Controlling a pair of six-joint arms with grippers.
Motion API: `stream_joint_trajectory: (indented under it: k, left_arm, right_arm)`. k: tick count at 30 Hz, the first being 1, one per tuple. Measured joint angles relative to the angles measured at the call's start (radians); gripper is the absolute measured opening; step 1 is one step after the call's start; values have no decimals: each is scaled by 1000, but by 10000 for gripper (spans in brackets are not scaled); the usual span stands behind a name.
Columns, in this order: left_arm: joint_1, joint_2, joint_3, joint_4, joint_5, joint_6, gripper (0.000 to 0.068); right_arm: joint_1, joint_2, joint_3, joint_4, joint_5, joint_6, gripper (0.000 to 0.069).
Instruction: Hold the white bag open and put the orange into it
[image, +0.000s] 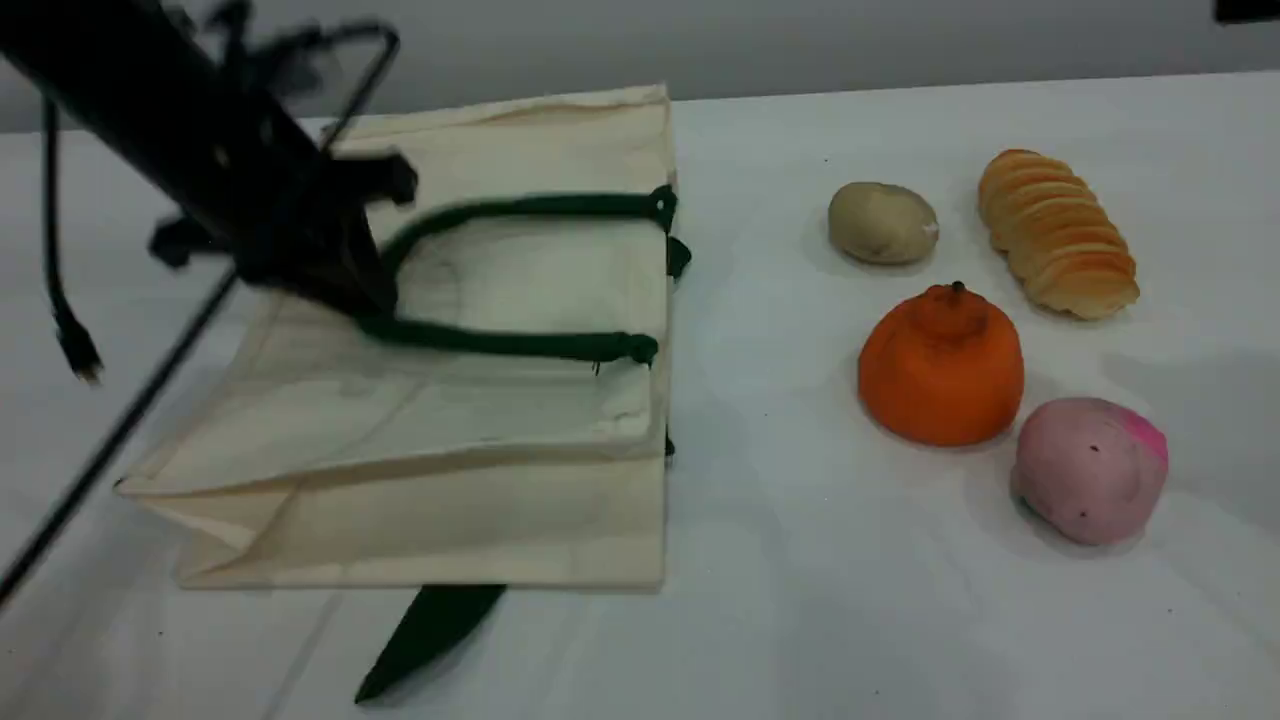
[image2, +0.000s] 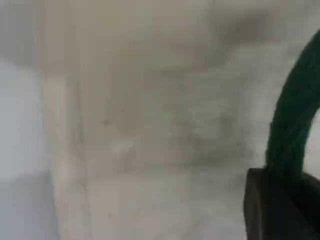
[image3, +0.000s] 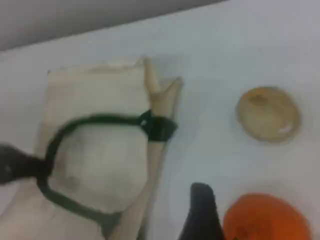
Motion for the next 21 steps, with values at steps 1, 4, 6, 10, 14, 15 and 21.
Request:
stream_joint_trajectory:
  k: [1, 4, 6, 10, 14, 15, 21]
  left_arm:
    - [0, -33, 0, 3, 14, 9, 76]
    - [1, -137, 0, 43, 44, 9, 76]
    - [2, -208, 0, 83, 88, 9, 76]
    - [2, -355, 0, 153, 178, -2, 76]
    - [1, -489, 0, 156, 220, -3, 76]
    - [1, -521, -1, 156, 233, -3, 76]
    - [1, -636, -11, 148, 340, -3, 76]
  right_arm:
    - [19, 0, 0, 0, -19, 0, 503]
    - [79, 11, 0, 0, -78, 1, 498]
    - [118, 29, 0, 0, -118, 1, 498]
    - [189, 85, 0, 0, -191, -1, 498]
    - [244, 145, 0, 4, -267, -38, 498]
    - [253, 158, 0, 12, -285, -49, 498]
    - [263, 217, -1, 81, -337, -118, 498]
